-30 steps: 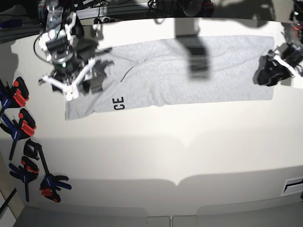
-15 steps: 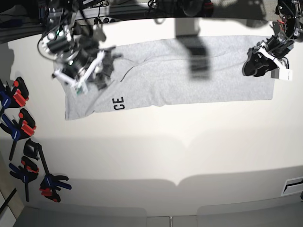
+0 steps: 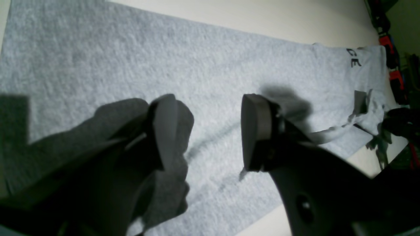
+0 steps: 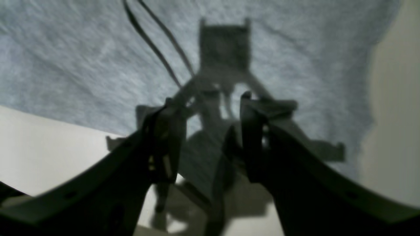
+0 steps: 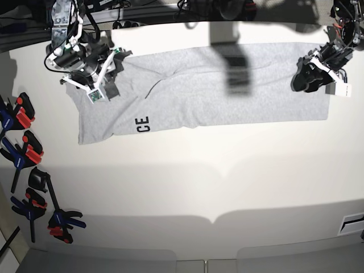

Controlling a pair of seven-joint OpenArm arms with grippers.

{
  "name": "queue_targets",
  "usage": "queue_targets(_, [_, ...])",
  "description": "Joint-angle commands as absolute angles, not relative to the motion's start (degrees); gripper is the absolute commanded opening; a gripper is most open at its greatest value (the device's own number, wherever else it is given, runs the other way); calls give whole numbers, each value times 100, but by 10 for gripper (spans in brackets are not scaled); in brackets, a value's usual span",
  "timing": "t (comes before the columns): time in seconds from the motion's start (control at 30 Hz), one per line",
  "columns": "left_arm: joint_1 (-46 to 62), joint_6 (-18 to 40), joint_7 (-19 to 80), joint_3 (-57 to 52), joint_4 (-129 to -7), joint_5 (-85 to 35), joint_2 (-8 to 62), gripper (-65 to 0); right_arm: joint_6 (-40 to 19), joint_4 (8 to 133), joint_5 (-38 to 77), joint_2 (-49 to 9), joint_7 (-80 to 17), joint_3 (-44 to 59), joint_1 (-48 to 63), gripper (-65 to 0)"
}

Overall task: Fold the T-shirt properly
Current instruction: 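Grasp the ends of the folded strip with both grippers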

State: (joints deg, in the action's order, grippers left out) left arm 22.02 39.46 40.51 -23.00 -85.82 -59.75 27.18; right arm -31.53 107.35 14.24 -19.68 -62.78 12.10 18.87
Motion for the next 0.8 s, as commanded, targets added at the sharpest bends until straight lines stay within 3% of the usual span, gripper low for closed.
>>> queue_targets(0.0, [2189,4000,3940,-2357,-8667,-6110,2810,-357,-3181,10772,1483,-2029,-6200,1236,1809,-381])
queue_targets(0.1, [2189,4000,3940,-2357,-8667,-6110,2810,-357,-3179,10634,1505,-2032,-6198,1236,1778,-455])
queue_targets(0.23, [2191,4000,3942,-2357,-8667,-6110,2810,-357,-3177,10619,1500,-2034,-6152,1236,1774,-609])
queue_targets(0.3, [2189,4000,3940,-2357,-8667,-6110,2812,-357,-3177,10643,1500,-2032,-6154,1236,1704,-648])
queue_targets(0.77, [2189,4000,3940,-2357,-8667,-6110,2810,-357,-3177,10847,1500,-2032,-5957,1236,661,-650])
